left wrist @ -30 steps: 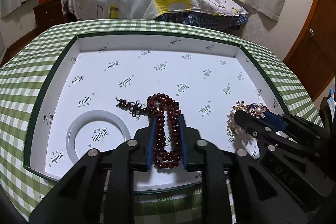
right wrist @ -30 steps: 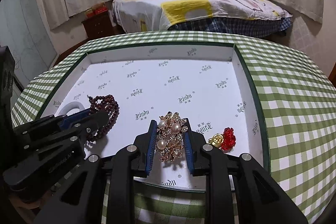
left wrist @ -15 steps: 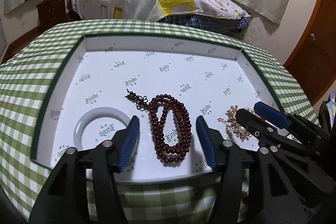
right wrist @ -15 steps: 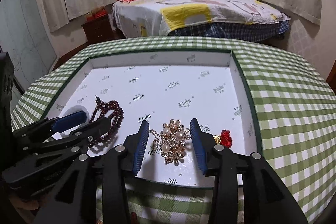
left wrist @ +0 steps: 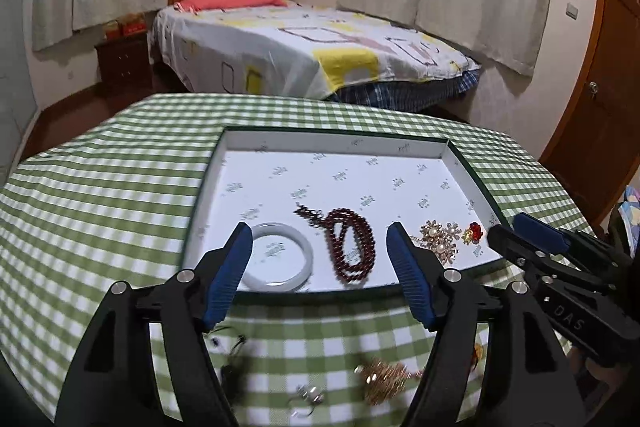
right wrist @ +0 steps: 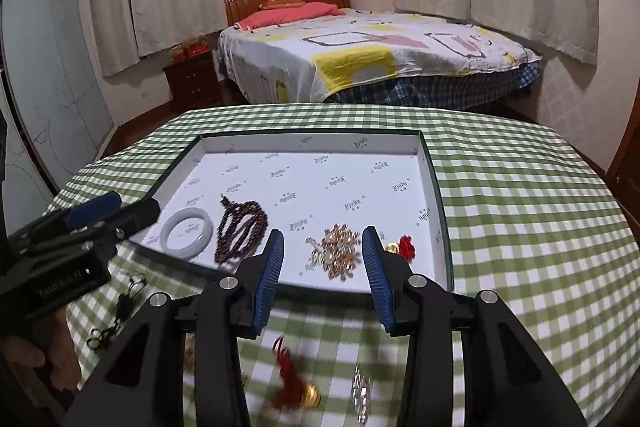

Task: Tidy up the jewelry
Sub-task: 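Open the left tool to release the beads while the right tool releases the brooch in the box, then withdraw both tools from the box back over the remaining jewelry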

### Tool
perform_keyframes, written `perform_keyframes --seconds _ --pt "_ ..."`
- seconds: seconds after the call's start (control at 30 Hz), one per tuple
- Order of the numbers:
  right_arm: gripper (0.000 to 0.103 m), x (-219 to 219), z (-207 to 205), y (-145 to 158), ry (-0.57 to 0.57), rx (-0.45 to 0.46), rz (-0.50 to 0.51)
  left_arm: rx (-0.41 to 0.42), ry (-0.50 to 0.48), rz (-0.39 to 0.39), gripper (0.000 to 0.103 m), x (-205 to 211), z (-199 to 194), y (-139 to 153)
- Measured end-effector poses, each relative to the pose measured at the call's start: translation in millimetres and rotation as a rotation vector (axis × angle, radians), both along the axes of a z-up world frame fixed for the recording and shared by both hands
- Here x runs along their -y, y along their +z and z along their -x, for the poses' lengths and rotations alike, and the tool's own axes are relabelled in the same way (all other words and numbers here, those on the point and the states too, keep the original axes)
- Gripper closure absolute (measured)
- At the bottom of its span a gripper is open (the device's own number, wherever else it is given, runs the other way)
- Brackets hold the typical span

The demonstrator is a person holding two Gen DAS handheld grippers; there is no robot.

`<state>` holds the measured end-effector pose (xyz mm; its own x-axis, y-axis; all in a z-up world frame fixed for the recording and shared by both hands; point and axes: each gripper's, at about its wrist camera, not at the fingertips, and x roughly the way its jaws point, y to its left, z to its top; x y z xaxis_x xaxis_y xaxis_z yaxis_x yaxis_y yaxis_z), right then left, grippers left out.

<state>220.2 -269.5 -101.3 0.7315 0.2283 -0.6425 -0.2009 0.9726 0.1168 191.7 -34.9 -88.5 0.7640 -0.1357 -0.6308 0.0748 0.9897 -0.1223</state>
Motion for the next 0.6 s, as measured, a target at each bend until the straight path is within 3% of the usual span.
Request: perform_keyframes --seconds 0.6 --pt "0.062 13.5 68.3 3.5 -0.019 0.003 0.003 0.003 0.120 -0.020 0.035 -54.2 75.9 6.9"
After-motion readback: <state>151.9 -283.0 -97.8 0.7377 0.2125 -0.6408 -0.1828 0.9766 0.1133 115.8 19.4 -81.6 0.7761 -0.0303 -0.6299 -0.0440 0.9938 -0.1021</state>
